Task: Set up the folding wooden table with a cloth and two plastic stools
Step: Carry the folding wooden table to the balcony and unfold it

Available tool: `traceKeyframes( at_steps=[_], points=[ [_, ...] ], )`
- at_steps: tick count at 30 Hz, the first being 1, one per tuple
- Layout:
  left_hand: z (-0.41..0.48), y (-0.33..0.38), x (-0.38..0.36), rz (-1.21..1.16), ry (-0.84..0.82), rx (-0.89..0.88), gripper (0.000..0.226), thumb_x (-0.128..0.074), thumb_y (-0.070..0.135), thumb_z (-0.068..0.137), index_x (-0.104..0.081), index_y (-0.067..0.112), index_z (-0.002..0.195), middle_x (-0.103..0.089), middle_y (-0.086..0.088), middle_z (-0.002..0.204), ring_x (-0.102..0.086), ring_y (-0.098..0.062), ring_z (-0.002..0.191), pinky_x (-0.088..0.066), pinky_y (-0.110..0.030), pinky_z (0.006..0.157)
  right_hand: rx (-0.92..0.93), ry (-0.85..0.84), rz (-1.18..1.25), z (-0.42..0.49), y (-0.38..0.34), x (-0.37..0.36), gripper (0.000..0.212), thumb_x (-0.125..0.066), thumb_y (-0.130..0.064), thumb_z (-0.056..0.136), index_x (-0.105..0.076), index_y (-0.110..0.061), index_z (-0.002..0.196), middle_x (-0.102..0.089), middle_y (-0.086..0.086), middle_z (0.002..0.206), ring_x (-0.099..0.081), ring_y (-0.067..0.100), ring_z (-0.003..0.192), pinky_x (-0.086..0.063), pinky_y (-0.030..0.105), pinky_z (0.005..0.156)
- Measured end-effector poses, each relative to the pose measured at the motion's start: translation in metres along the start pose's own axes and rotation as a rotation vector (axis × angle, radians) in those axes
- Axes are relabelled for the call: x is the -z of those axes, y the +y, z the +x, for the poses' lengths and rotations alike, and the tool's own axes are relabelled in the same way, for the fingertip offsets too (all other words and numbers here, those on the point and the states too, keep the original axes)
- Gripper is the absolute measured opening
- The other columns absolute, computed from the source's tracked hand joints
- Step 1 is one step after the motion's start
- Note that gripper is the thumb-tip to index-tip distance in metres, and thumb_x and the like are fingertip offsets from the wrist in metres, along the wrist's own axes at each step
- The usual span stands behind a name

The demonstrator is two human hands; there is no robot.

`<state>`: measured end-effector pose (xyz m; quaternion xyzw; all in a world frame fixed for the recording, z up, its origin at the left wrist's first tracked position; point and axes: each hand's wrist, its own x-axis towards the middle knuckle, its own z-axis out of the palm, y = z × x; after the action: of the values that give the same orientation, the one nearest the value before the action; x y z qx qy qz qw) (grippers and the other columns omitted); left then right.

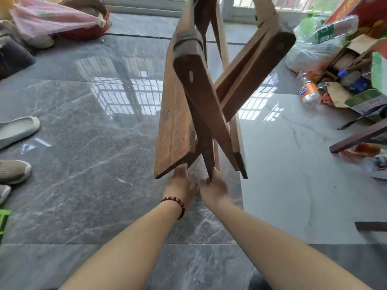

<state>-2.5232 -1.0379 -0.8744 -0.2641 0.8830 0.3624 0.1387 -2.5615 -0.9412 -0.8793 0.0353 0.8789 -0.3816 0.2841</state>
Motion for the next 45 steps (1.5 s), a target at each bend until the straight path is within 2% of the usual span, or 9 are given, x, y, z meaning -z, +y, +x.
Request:
traceKeyframes(
  at_steps=[6, 13, 20, 23, 28, 32, 37, 42, 45],
  points=[
    [-0.045, 0.043, 0.050, -0.126, -0.071, 0.041, 0.055, -0.055, 0.032, 0.088, -0.036, 0.016, 0.137, -0.045, -0.010, 0.138, -0.045, -0.028, 0.126, -0.040, -0.037, 0.104, -0.084, -0.001, 0.066, -0.052, -0.047, 0.049, 0.032, -0.050, -0.023, 0.094, -0.053, -0.009, 0.122, -0.062, 0.007, 0.113, -0.059, 0.022, 0.098, -0.042, 0.025, 0.077],
    [-0.084, 0.087, 0.101, -0.288, -0.108, 0.172, 0.042, -0.050, 0.029, 0.094, -0.045, 0.011, 0.131, -0.051, -0.006, 0.133, -0.048, -0.025, 0.124, -0.039, -0.036, 0.104, -0.205, -0.058, 0.265, -0.092, -0.097, 0.102, 0.033, -0.051, -0.024, 0.095, -0.056, -0.010, 0.125, -0.062, 0.004, 0.115, -0.058, 0.022, 0.107, -0.045, 0.034, 0.093],
    [-0.096, 0.149, 0.156, -1.263, -0.088, 0.723, 0.019, -0.047, 0.014, 0.097, -0.060, 0.011, 0.110, -0.065, -0.007, 0.113, -0.061, -0.021, 0.102, -0.051, -0.041, 0.091, -0.563, -0.119, 1.038, -0.105, -0.134, 0.128, 0.035, -0.053, -0.013, 0.093, -0.051, -0.001, 0.127, -0.059, 0.017, 0.123, -0.060, 0.026, 0.112, -0.050, 0.033, 0.095],
    [-0.094, 0.155, 0.167, -1.407, -0.040, 0.798, 0.024, -0.050, 0.017, 0.096, -0.057, 0.008, 0.117, -0.064, -0.007, 0.116, -0.060, -0.019, 0.096, -0.051, -0.033, 0.084, -0.626, -0.122, 1.182, -0.103, -0.141, 0.132, 0.040, -0.054, -0.022, 0.094, -0.049, -0.002, 0.128, -0.057, 0.018, 0.125, -0.059, 0.027, 0.114, -0.049, 0.033, 0.097],
    [-0.092, 0.149, 0.172, -1.405, -0.127, 0.880, 0.036, -0.049, 0.036, 0.095, -0.054, 0.008, 0.117, -0.059, -0.010, 0.118, -0.056, -0.022, 0.102, -0.045, -0.038, 0.097, -0.692, -0.111, 1.233, -0.095, -0.148, 0.130, 0.052, -0.055, -0.038, 0.094, -0.047, -0.002, 0.130, -0.057, 0.018, 0.125, -0.058, 0.025, 0.111, -0.047, 0.031, 0.093],
    [-0.090, 0.151, 0.180, -1.582, -0.154, 0.863, 0.066, -0.059, 0.046, 0.086, -0.038, 0.006, 0.133, -0.046, -0.020, 0.129, -0.051, -0.030, 0.116, -0.044, -0.040, 0.098, -0.739, -0.166, 1.226, -0.085, -0.150, 0.124, 0.060, -0.053, -0.052, 0.089, -0.050, -0.006, 0.128, -0.063, 0.009, 0.118, -0.060, 0.020, 0.092, -0.043, 0.034, 0.092],
    [-0.097, 0.158, 0.185, -1.650, -0.142, 0.727, 0.080, -0.058, 0.061, 0.079, -0.035, 0.014, 0.139, -0.045, -0.022, 0.131, -0.055, -0.031, 0.116, -0.044, -0.043, 0.101, -0.740, -0.147, 1.315, -0.078, -0.155, 0.120, 0.040, -0.052, -0.047, 0.093, -0.058, -0.012, 0.112, -0.068, 0.007, 0.101, -0.063, 0.020, 0.094, -0.047, 0.034, 0.095],
    [-0.100, 0.156, 0.201, -1.620, -0.149, 0.588, 0.139, -0.070, 0.080, 0.010, -0.049, 0.017, 0.132, -0.056, -0.016, 0.124, -0.058, -0.027, 0.114, -0.051, -0.038, 0.086, -0.785, -0.111, 1.336, -0.075, -0.162, 0.123, 0.027, -0.038, -0.025, 0.102, -0.057, -0.007, 0.093, -0.063, 0.011, 0.122, -0.064, 0.019, 0.093, -0.047, 0.026, 0.064],
    [-0.100, 0.164, 0.212, -1.521, -0.133, 0.535, 0.106, -0.074, 0.071, 0.031, -0.058, 0.018, 0.122, -0.064, -0.010, 0.118, -0.058, -0.023, 0.114, -0.050, -0.032, 0.081, -0.786, -0.091, 1.411, -0.074, -0.165, 0.125, 0.029, -0.040, -0.025, 0.102, -0.057, -0.003, 0.095, -0.060, 0.017, 0.126, -0.064, 0.023, 0.103, -0.052, 0.027, 0.077]
  ],
)
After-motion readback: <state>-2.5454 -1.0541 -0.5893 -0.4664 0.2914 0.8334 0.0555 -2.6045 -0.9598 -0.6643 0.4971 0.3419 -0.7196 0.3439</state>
